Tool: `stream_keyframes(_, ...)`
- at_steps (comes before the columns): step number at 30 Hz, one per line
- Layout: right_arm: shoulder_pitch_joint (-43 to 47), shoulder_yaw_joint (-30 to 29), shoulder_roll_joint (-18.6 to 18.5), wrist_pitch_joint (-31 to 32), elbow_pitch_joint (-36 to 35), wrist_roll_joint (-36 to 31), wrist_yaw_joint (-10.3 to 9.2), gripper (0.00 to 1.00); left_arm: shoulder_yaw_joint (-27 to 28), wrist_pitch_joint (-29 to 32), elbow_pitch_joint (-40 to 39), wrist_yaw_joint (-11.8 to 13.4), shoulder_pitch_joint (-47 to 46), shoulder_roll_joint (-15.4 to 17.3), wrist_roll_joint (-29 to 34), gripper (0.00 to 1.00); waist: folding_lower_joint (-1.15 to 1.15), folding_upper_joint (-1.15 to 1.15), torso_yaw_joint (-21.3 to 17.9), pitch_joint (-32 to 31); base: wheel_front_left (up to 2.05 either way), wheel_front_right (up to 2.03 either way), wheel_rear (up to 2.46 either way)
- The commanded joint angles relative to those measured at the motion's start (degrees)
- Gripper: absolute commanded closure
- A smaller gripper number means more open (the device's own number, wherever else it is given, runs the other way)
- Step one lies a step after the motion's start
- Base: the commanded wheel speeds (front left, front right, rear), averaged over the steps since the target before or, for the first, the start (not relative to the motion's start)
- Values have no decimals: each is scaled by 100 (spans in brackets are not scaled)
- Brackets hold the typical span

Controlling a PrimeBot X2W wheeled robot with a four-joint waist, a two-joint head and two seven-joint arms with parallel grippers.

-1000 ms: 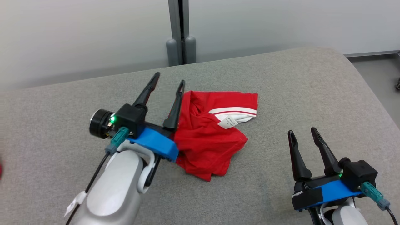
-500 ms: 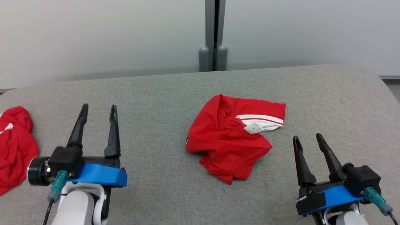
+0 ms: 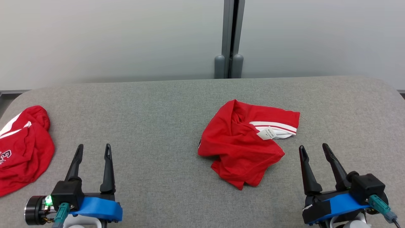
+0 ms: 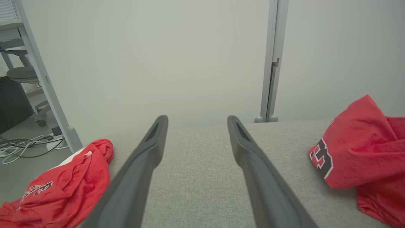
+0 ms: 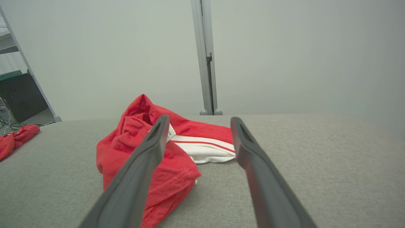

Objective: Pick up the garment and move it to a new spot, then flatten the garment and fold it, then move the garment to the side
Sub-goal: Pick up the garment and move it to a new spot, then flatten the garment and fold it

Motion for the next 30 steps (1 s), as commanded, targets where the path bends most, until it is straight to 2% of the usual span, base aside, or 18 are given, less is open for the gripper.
stream_keyframes(1,59,-39,-11,-18,27,-21,1,0,44,-15,-2,-19,47,-33,56,0,0,-1,2,-4,0,0,0)
stream_keyframes(10,116,-208,-10,-18,92,-79,1,0,264,-15,28,-118,128,-140,194,0,0,-1,-38,-37,0,0,0)
stream_keyframes(30,100,-198,-11,-18,130,-101,1,0,460,-15,82,-281,77,-277,407,0,0,-1,-40,-51,0,0,0)
